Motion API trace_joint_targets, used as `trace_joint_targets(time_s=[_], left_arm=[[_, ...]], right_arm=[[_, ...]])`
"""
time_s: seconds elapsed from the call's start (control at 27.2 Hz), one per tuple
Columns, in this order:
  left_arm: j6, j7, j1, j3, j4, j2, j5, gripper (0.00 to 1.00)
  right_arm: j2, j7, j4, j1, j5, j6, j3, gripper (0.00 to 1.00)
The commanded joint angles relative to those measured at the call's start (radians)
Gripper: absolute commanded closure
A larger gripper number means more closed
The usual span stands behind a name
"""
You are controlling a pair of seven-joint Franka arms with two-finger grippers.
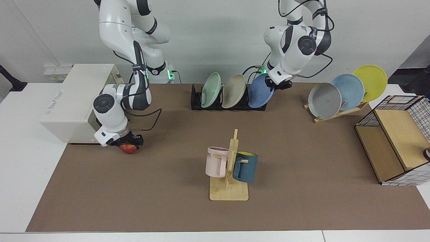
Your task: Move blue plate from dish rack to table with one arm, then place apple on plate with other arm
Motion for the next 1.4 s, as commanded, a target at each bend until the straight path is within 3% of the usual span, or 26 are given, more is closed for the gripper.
trace_joint_targets(time_s=[0.0,0.15,0.4,0.55,0.77,1.1,1.36], left_arm=[[-0.110,0.002,0.010,0.008,0.078,-0.019,0.085,1.00],[-0.175,0.004,0.015,0.015,0.141,-0.015,0.154,1.00],[-0.129,0.002,0.038,0.051,0.213,0.036,0.129,1.00],[0.021,0.005,0.036,0.085,0.240,0.091,0.003,1.00],[0.092,0.010,0.038,0.120,0.288,0.189,-0.170,1.00],[0.362,0.033,0.035,0.104,0.296,0.402,-0.480,1.00],[0.457,0.042,0.021,0.039,0.300,0.464,-0.505,1.00]], right_arm=[[-0.029,-0.012,0.019,-0.003,-0.015,-0.051,-0.001,0.94],[-0.051,-0.014,0.062,0.000,-0.015,-0.115,-0.001,0.98],[-0.086,0.012,0.146,0.006,-0.016,-0.243,0.014,1.00],[-0.121,0.009,0.172,0.006,-0.018,-0.309,0.031,1.00],[-0.230,0.008,0.178,0.003,-0.002,-0.370,0.050,1.00],[-0.349,0.034,0.189,0.004,-0.005,-0.477,0.082,1.00],[-0.352,0.066,0.146,0.004,-0.010,-0.462,0.094,1.00]])
